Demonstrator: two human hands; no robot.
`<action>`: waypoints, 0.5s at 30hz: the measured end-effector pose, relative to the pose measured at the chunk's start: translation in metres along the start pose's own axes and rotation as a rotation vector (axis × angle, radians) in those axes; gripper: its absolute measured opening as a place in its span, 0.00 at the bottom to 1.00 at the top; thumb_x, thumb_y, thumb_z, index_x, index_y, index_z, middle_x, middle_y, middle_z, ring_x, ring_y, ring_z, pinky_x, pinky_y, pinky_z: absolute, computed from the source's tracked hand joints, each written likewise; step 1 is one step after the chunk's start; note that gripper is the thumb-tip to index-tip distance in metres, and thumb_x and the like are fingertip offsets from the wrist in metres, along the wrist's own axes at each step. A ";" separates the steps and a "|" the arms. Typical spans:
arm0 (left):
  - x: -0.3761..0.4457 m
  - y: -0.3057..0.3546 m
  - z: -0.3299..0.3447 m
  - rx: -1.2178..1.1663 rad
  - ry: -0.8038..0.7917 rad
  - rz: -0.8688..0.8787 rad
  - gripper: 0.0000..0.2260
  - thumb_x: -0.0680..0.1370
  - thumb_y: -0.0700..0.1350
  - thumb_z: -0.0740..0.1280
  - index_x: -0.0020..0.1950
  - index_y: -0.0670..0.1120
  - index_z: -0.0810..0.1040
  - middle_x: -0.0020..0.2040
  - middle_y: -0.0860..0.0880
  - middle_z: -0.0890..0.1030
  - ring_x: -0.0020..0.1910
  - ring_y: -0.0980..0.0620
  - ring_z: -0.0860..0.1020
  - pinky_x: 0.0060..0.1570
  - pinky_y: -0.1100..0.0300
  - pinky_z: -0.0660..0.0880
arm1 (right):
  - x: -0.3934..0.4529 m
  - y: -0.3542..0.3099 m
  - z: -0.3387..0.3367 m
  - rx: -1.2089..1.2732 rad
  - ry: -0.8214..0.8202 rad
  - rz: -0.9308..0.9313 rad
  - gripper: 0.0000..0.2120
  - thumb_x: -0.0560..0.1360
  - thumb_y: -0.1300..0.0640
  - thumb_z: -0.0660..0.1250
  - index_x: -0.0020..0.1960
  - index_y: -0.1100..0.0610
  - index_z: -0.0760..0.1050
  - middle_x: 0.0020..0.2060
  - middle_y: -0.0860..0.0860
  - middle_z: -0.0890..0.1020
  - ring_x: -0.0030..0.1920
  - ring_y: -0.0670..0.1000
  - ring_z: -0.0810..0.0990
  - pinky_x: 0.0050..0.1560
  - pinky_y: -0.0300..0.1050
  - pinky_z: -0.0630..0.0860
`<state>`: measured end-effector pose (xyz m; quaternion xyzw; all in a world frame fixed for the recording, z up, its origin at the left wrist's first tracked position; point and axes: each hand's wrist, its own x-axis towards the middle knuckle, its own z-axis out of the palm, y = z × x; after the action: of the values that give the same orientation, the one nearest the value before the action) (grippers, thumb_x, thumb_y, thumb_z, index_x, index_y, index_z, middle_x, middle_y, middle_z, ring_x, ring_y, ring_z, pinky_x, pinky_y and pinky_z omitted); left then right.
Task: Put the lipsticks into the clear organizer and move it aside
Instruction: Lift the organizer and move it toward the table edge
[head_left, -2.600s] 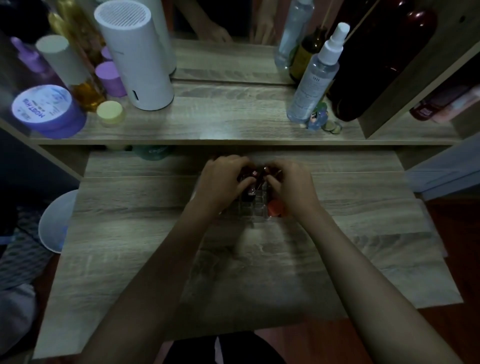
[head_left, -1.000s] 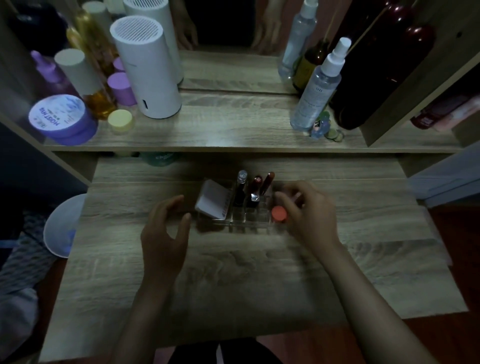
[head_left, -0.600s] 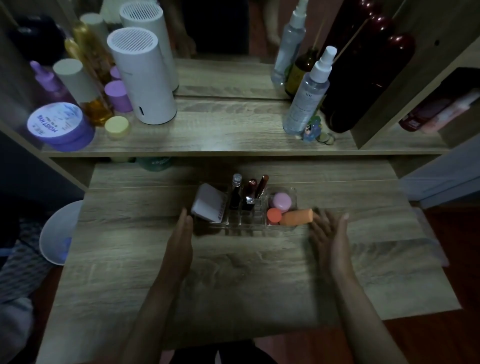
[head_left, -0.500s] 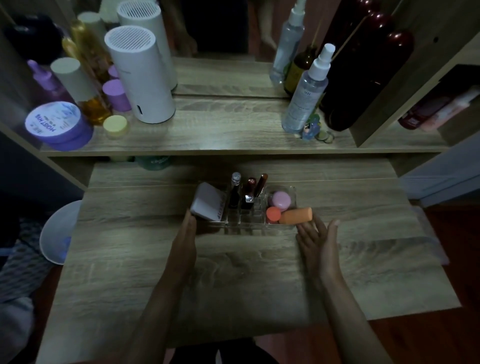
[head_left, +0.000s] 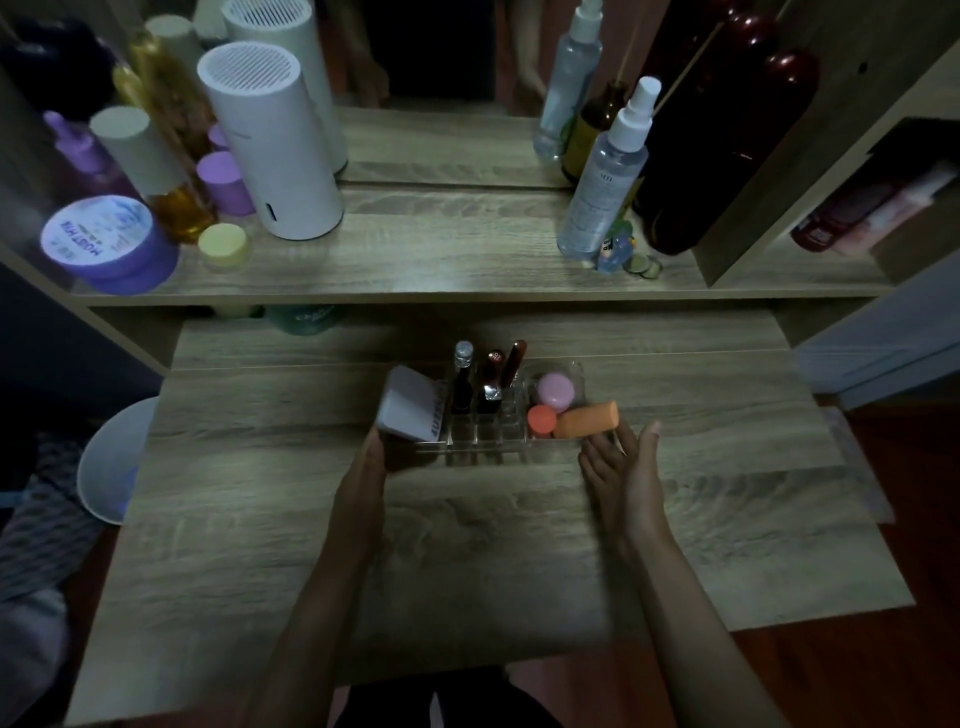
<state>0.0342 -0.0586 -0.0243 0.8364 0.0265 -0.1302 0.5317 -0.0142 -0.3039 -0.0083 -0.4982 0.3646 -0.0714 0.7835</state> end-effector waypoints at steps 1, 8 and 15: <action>-0.001 -0.001 0.000 0.003 0.000 0.004 0.18 0.82 0.36 0.52 0.73 0.43 0.61 0.67 0.38 0.72 0.57 0.55 0.69 0.43 0.82 0.66 | 0.001 0.000 0.000 -0.003 0.001 -0.001 0.31 0.79 0.39 0.41 0.74 0.56 0.58 0.71 0.61 0.67 0.71 0.57 0.67 0.72 0.50 0.61; -0.003 -0.002 0.001 -0.011 0.018 -0.004 0.18 0.82 0.36 0.52 0.73 0.42 0.61 0.68 0.38 0.71 0.59 0.55 0.68 0.42 0.85 0.65 | 0.006 0.005 -0.002 -0.018 0.000 -0.001 0.31 0.79 0.39 0.42 0.74 0.57 0.59 0.71 0.60 0.67 0.71 0.57 0.67 0.71 0.48 0.62; -0.002 -0.002 0.005 0.036 0.033 0.008 0.19 0.82 0.34 0.52 0.73 0.39 0.59 0.68 0.35 0.70 0.58 0.54 0.67 0.41 0.84 0.65 | 0.008 0.008 -0.004 -0.004 -0.007 -0.002 0.32 0.79 0.38 0.44 0.73 0.57 0.60 0.71 0.59 0.68 0.70 0.55 0.68 0.69 0.46 0.64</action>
<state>0.0306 -0.0618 -0.0272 0.8479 0.0295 -0.1148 0.5168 -0.0131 -0.3066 -0.0201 -0.5003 0.3616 -0.0700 0.7836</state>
